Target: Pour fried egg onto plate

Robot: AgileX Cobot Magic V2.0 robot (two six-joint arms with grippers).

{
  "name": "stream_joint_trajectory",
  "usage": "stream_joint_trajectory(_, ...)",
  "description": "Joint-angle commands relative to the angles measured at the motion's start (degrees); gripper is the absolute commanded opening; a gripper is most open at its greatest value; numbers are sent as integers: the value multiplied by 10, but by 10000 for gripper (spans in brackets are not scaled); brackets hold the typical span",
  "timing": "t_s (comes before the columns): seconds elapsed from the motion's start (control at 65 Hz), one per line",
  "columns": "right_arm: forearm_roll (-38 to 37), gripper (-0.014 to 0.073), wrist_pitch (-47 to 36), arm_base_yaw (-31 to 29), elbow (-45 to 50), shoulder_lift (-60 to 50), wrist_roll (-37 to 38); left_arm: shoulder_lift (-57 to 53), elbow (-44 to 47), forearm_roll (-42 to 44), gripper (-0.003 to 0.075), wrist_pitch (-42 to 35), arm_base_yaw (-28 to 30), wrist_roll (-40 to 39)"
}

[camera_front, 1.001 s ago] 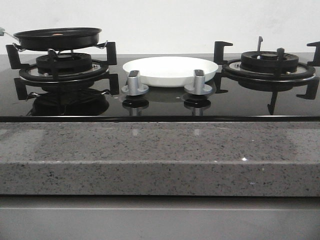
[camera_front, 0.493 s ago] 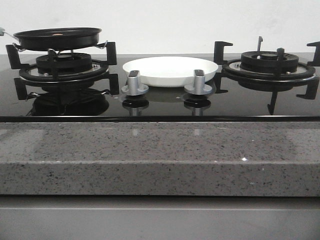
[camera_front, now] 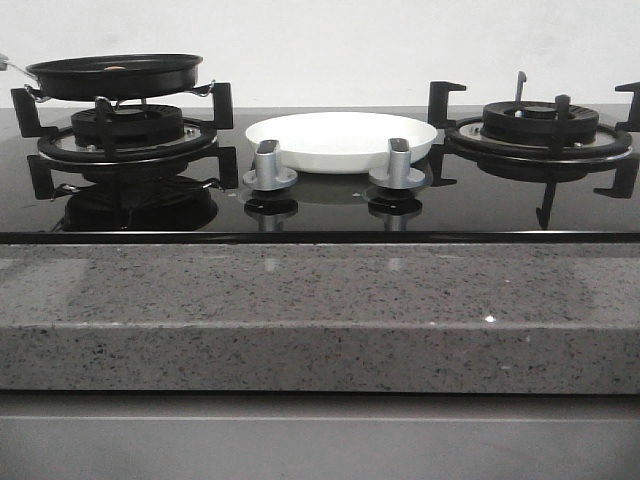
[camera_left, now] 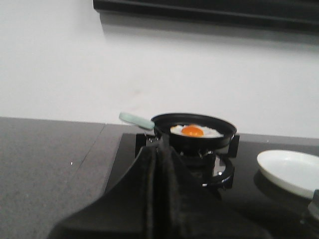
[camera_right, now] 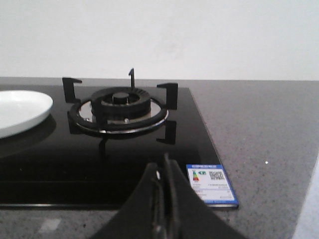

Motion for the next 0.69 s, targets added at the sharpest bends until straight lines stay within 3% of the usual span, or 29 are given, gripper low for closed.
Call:
stream_joint_trajectory(0.0,4,-70,6,-3,-72,-7,-5,18,-82,-7,-19,9,-4,-2)
stream_joint_trajectory(0.354,4,-70,177,-3,-345,114,-5,177,-324,-7,-19,222,-4,-2)
stream_joint_trajectory(0.477,5,-70,195,-3,-387,166,-5,221,-370,-7,-19,256,-4,-2)
stream_joint_trajectory(0.677,5,-70,193,-3,-390,217,-5,255,-372,-7,-19,253,-4,-2)
